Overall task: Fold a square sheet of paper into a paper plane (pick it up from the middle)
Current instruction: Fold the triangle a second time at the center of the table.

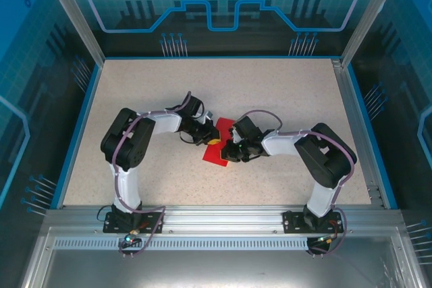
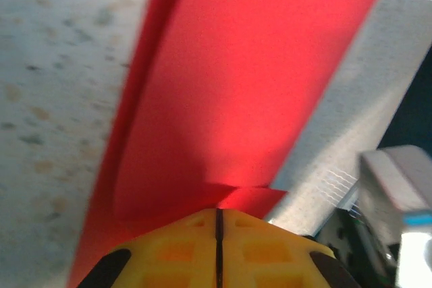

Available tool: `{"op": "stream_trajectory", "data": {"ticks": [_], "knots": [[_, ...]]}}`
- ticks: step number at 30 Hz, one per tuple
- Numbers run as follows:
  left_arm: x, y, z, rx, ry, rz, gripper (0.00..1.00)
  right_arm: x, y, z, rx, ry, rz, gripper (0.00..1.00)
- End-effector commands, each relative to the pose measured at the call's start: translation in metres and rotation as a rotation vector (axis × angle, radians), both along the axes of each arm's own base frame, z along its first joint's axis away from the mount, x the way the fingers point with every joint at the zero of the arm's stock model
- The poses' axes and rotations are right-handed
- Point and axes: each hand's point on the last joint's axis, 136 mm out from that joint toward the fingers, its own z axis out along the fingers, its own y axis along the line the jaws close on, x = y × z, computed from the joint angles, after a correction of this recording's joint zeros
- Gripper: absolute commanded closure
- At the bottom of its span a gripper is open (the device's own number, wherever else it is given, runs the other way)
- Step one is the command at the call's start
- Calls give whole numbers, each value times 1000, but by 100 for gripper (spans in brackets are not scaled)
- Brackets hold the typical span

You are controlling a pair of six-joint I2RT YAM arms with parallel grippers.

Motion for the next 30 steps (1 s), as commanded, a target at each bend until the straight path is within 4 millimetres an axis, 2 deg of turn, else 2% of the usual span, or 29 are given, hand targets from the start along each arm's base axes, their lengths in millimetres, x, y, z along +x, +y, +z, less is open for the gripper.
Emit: {"op": "stream_trajectory", "data": {"ticks": [1,6,12,17,20,25,28,30], "knots": [[-9,10,-22,60,58,17,91,-12,-23,-26,-126,78,-22,93],[-17,20,-36,117,84,17,92,0,-11,5,-63,8,-13,91],[-19,21,-39,119,91,23,92,10,6,36,20,-59,30,89],[-17,20,-37,116,89,25,92,12,19,28,26,-37,58,88],[-17,20,-36,116,89,26,92,12,16,10,-16,-1,45,88],[-17,21,-36,125,89,30,93,-3,4,-21,-65,75,31,88],[-18,22,-38,132,91,33,93,-12,-1,-25,-72,89,31,88],[-18,23,-39,137,93,39,93,-14,-2,-20,-70,81,36,88]]}}
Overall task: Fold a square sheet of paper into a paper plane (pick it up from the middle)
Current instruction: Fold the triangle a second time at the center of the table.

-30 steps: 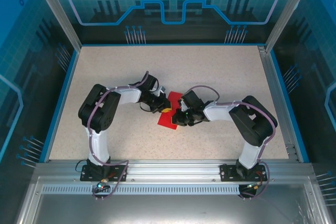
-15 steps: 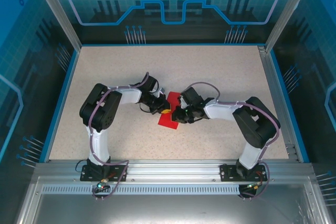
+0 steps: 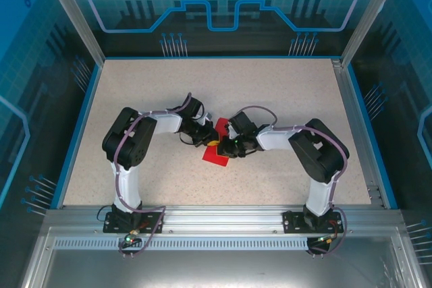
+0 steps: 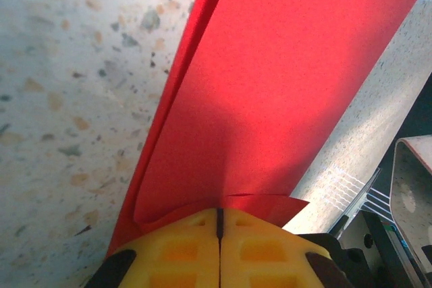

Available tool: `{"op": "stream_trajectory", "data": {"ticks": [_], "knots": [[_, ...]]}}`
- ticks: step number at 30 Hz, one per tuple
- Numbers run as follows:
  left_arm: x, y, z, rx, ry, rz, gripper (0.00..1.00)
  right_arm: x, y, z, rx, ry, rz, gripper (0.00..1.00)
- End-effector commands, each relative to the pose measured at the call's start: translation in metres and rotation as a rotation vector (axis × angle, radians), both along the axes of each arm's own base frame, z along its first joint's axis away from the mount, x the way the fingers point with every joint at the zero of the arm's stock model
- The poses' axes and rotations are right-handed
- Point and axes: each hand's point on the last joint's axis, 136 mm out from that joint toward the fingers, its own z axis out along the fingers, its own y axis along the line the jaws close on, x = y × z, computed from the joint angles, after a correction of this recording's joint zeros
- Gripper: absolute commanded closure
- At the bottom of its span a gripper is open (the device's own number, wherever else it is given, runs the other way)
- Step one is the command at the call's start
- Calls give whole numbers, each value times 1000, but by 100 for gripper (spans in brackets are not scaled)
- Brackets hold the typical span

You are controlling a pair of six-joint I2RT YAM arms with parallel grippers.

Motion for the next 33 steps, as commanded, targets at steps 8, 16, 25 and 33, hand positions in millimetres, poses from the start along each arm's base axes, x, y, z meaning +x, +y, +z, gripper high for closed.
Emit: {"op": "stream_trajectory", "data": {"ticks": [8,16,25,33], "knots": [[-19,21,-35,124,96,38,94,-64,-25,-22,-85,143,59,88],[-19,21,-36,124,100,35,94,-82,-36,-30,-95,153,40,87],[-20,22,-38,126,103,38,94,-88,-45,-27,-100,152,13,87],[-19,20,-33,115,96,37,93,-80,-56,-14,-112,104,-33,85]]}}
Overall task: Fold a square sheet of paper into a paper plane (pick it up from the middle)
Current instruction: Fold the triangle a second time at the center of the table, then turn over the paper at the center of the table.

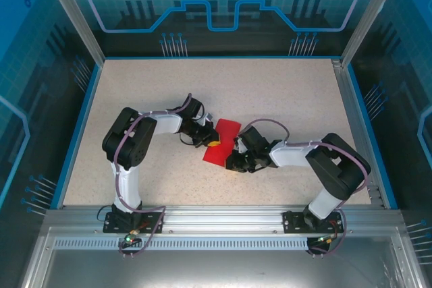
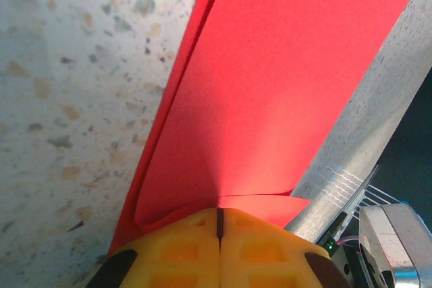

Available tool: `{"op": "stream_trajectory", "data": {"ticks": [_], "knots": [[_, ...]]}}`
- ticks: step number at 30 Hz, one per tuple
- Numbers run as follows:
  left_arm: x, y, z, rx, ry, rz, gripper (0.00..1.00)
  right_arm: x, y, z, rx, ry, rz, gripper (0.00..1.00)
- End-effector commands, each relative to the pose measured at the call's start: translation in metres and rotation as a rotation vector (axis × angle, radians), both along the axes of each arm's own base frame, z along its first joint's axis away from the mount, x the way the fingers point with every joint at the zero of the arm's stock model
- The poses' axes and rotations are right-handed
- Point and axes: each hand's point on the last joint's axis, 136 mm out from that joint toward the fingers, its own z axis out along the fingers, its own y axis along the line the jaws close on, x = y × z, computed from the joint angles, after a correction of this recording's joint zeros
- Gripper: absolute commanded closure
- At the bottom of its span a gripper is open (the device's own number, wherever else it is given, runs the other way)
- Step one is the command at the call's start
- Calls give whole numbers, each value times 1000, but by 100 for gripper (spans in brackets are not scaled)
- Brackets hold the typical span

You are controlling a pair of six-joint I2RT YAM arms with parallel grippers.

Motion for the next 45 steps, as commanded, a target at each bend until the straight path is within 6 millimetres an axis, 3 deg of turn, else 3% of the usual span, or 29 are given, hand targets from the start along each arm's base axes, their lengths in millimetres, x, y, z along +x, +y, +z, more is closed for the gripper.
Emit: {"op": "stream_trajectory", "data": {"ticks": [1,9,14,19,32,40,45], "knots": [[-16,20,-30,116,86,41,93,-16,-26,-11,-110,68,-37,85],[-9,13,-5,66,52,51,91,32,-39,14,-102,-1,-196,73],[-4,8,12,34,26,55,89,57,-32,21,-30,-5,-238,67],[0,7,20,26,11,54,88,71,-23,21,17,4,-239,63],[0,7,17,34,20,54,88,82,-9,12,52,28,-217,62],[-1,8,12,41,31,56,88,82,-11,20,65,2,-217,62],[-1,8,11,43,32,58,88,78,-18,27,65,-35,-227,56]]}}
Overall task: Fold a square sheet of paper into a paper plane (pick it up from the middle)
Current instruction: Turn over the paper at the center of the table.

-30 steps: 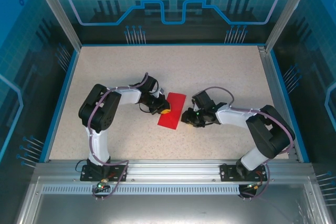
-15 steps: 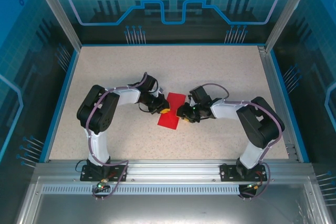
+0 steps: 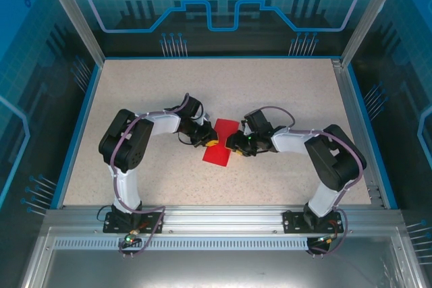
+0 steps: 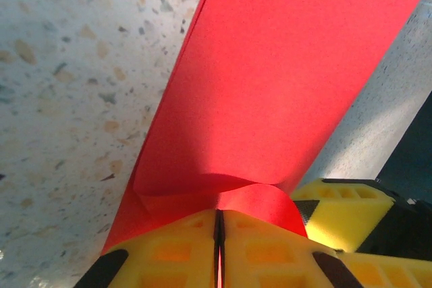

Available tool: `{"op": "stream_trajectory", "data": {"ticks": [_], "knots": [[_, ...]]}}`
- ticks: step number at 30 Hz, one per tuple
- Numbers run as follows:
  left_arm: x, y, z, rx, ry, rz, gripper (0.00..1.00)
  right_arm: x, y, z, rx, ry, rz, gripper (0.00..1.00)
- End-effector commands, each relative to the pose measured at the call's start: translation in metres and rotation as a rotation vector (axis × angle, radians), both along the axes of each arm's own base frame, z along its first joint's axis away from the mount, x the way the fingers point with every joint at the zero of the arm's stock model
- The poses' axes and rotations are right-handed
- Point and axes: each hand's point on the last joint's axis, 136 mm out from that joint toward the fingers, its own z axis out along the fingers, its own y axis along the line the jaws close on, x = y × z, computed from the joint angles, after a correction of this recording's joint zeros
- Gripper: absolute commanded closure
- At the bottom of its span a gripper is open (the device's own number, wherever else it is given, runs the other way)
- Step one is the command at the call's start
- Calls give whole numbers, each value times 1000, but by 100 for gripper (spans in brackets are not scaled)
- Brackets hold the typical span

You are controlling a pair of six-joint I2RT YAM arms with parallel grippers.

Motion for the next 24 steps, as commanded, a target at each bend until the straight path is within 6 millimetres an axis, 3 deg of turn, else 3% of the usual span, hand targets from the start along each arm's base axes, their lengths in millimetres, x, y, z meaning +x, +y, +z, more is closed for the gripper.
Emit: {"op": "stream_trajectory", "data": {"ticks": [1,8,17,24], "knots": [[2,2,2,12,7,11,88,3,-4,8,12,-32,-11,53],[2,1,1,12,9,8,88,5,3,2,41,-14,5,46],[1,3,0,14,10,9,89,5,9,22,41,-100,25,35],[0,3,-1,15,14,7,89,3,3,1,-18,-43,-2,31]]}}
